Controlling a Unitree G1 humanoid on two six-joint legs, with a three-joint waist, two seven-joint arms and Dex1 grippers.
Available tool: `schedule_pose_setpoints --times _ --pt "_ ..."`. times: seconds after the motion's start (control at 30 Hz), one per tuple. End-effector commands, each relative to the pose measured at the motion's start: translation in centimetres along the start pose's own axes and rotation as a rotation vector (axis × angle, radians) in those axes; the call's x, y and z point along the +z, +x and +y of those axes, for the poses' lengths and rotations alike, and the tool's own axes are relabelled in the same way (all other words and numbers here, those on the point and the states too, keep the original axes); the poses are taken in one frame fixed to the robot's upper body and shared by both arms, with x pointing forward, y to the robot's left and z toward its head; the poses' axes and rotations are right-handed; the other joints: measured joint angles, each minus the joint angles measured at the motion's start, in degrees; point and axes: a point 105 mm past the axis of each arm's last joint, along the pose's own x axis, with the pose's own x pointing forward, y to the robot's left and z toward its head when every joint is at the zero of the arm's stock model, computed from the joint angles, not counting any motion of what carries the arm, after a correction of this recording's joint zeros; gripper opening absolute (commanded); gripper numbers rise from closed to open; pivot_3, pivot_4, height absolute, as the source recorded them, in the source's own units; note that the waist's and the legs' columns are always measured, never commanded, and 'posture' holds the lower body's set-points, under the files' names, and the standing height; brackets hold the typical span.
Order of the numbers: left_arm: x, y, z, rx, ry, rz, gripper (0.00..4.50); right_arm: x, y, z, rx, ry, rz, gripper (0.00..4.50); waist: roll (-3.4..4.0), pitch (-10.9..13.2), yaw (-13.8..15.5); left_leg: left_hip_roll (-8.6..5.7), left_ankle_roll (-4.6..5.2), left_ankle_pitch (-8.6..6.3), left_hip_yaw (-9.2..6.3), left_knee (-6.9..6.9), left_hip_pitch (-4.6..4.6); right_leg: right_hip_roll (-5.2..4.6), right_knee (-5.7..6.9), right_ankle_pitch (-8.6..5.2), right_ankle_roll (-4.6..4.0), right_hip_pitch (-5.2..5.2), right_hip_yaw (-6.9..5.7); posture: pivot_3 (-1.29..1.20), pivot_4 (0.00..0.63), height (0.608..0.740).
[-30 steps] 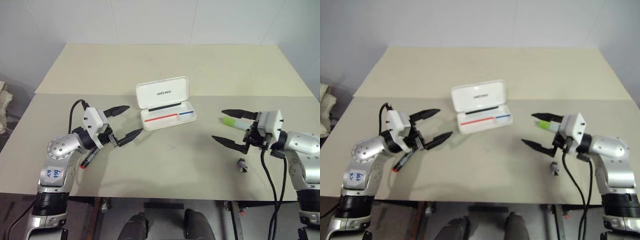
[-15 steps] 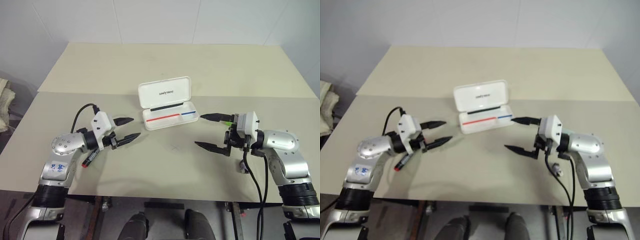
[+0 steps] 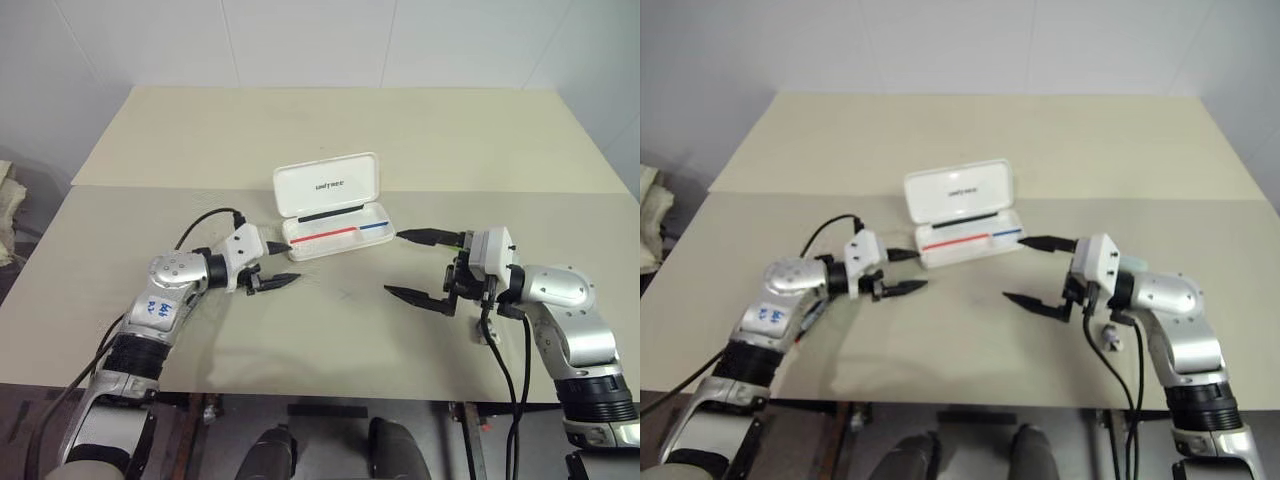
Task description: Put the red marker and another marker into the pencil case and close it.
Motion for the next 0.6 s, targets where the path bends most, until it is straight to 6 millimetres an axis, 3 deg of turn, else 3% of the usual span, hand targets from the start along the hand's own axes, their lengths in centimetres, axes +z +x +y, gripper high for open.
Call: schedule_pose_setpoints --times 0.03,0.27,0.6 --pt "0.4 0.2 0.8 0.009 0.038 0.008 2.9 1.5 0.6 0.3 0.0 -0.032 -0.046 4.5 -0.03 0.02 0.02 0.01 0.0 0.0 0.0 -0.01 0.0 0.0 0.0 0.0 0.0 0.0 0.0 0.0 0.15 0.74" --pt "0.8 1.1 2.0 0.021 0.05 0.01 2.9 2.0 1.3 0.8 -0.011 -0.027 -0.07 4.5 -0.05 0.03 0.05 0.0 0.0 0.0 -0.01 0.04 0.0 0.0 0.01 0.01 0.03 0.01 0.0 0.0 0.15 0.74" --pt "1.4 2.6 1.5 -0.12 0.072 0.056 2.9 2.4 1.7 1.0 -0.02 -0.023 -0.083 4.5 -0.11 0.06 0.03 -0.01 0.01 0.01 0.02 0.05 -0.01 0.0 0.01 0.02 0.04 0.02 0.0 0.0 0.15 0.74"
